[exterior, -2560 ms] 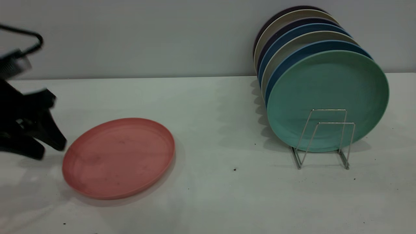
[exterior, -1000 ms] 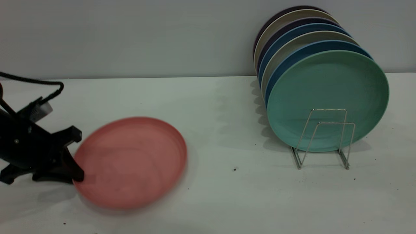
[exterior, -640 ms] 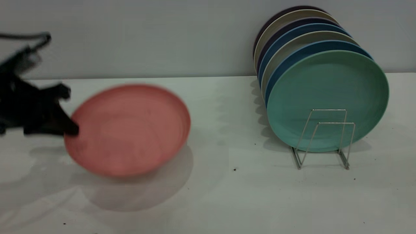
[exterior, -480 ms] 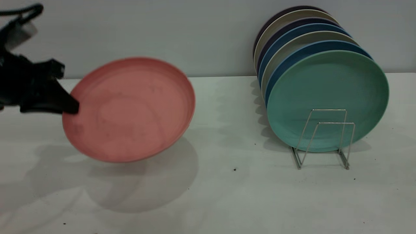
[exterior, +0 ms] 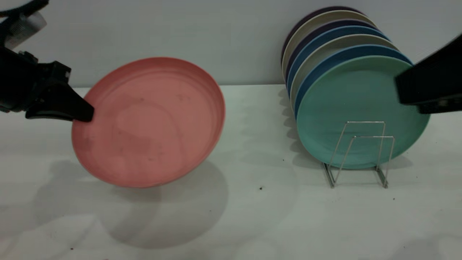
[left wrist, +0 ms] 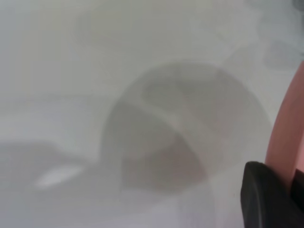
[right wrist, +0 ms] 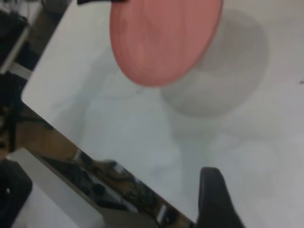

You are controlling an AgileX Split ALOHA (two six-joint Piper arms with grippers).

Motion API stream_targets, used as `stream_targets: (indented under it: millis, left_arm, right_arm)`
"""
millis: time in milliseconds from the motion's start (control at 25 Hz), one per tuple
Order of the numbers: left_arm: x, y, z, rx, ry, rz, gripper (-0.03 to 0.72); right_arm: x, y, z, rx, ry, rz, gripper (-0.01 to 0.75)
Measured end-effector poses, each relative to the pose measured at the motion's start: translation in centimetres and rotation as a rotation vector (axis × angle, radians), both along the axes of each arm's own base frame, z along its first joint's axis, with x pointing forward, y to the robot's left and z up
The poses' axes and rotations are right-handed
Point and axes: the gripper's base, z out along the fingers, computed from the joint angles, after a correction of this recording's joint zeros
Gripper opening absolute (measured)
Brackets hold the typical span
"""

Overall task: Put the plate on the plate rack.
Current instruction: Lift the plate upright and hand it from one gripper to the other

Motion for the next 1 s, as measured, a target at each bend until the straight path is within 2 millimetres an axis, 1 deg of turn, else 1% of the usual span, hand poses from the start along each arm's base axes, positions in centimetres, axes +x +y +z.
stream_targets:
  millis: [200, 360, 680, 840, 1000]
  left_arm:
    - [-0.2, -3.1, -0.1, 0.052, -0.038, -0.112, 0.016]
    - [-0.5, -5.6, -0.1, 0.059, -0.046, -0.164, 0.016]
    - [-1.2, -9.2, 0.1, 0.002, -0.041, -0.197, 0.016]
    - [-1.8, -11.2, 0.3, -0.027, -0.039, -0.214, 0.016]
    - [-2.2, -12.5, 0.4, -0.046, -0.036, -0.223, 0.016]
  right_arm:
    - [1.6, 0.2, -1.6, 0.043, 0.015, -0.005, 0.475]
    - [2.4, 0.3, -2.6, 0.052, 0.013, -0.005, 0.475]
    - [3.5, 0.5, -4.1, 0.090, 0.030, -0.003, 0.475]
    - [4.0, 0.6, -5.3, 0.092, 0.057, -0.009, 0.475]
    - [4.6, 0.5, -6.4, 0.099, 0.079, -0.026, 0.475]
